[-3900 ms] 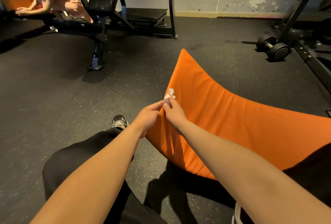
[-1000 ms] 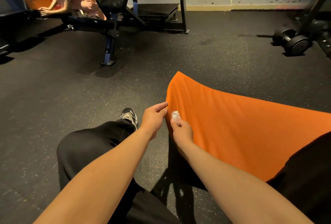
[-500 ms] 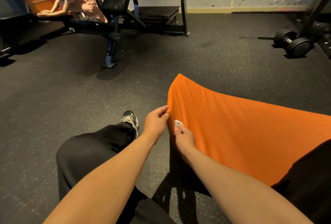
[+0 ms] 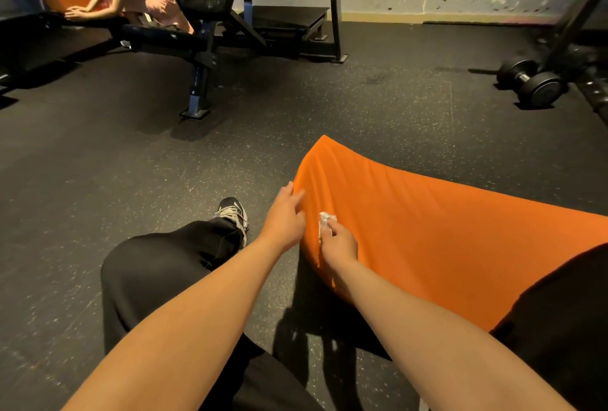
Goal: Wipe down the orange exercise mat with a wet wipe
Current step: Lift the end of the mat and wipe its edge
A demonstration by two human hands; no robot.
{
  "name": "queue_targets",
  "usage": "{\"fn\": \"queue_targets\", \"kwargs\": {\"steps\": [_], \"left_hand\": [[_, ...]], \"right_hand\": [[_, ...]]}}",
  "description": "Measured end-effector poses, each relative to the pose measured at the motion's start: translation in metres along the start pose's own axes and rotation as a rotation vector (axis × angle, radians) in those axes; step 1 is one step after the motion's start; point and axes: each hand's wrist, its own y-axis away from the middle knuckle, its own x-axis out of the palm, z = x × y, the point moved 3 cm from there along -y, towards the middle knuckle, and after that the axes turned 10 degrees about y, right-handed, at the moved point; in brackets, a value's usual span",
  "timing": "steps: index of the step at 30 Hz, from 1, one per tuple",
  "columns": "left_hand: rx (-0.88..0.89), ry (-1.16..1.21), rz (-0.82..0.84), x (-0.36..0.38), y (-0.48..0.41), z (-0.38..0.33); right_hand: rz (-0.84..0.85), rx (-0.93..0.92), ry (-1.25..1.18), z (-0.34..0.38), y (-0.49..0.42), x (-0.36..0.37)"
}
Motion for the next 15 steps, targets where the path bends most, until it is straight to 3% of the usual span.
{"fn": "queue_targets", "kwargs": {"steps": [2,3,8,15], "left_hand": [[-0.018,-0.263,0.013,0.007,-0.002,0.001],[-0.024,-0.272,0.009,0.012,-0.002,0.001],[-0.054,0.100,0.087,0.035,0.002,-0.024],[-0.036,0.181,0.170,0.069,0.002,-0.057]], "right_hand": [[-0.053,0.017,-0.069,0.002,0.000,-0.008],[-0.058,0.042,-0.110,0.004,0.000,-0.013],[-0.089,0.079,-0.190,-0.002,0.008,-0.040],[-0.145,0.158,-0.380,-0.005,0.007,-0.064]]}}
